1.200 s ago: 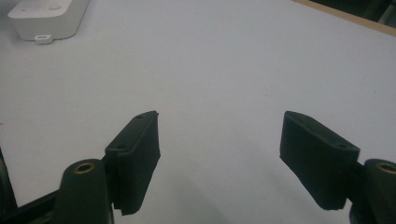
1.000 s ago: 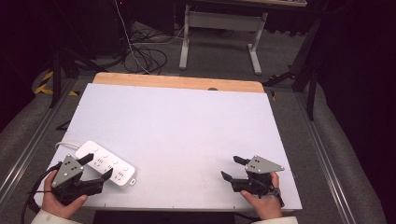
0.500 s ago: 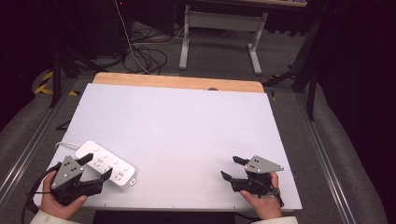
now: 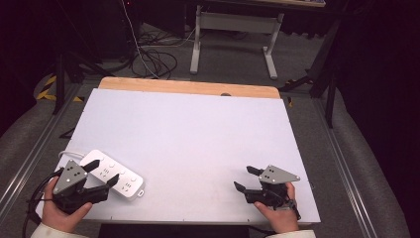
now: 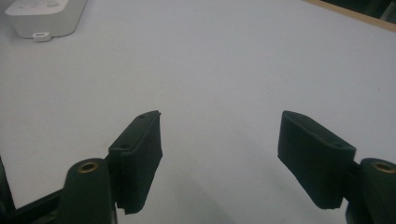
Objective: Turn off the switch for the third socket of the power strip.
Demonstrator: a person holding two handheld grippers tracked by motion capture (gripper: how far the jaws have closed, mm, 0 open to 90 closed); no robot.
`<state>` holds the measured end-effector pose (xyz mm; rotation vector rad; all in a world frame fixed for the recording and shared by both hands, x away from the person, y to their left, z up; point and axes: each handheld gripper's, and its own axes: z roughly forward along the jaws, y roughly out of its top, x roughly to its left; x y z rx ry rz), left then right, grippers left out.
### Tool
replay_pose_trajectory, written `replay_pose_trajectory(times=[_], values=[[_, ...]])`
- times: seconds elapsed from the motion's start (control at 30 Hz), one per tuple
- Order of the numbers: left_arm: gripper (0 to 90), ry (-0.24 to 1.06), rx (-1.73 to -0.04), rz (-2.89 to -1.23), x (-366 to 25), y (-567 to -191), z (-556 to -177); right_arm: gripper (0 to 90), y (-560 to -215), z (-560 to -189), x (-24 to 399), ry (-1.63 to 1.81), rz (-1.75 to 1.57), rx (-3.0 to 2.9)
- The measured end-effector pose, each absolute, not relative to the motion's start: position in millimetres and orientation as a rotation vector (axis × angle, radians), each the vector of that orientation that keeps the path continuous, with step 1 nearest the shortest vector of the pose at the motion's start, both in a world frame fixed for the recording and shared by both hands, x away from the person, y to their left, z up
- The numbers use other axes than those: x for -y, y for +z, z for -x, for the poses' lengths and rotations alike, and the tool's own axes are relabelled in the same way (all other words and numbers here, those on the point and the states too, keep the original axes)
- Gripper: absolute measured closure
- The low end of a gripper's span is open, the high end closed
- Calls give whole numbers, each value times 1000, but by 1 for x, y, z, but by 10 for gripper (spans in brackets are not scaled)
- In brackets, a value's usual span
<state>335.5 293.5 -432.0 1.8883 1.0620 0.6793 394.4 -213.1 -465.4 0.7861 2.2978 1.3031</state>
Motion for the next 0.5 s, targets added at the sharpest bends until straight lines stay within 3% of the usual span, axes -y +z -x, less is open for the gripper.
replay_pose_trajectory(times=[0.5], values=[[250, 686, -1061, -1913, -286, -422, -353, 310, -466, -395, 212, 1304, -785, -2306]])
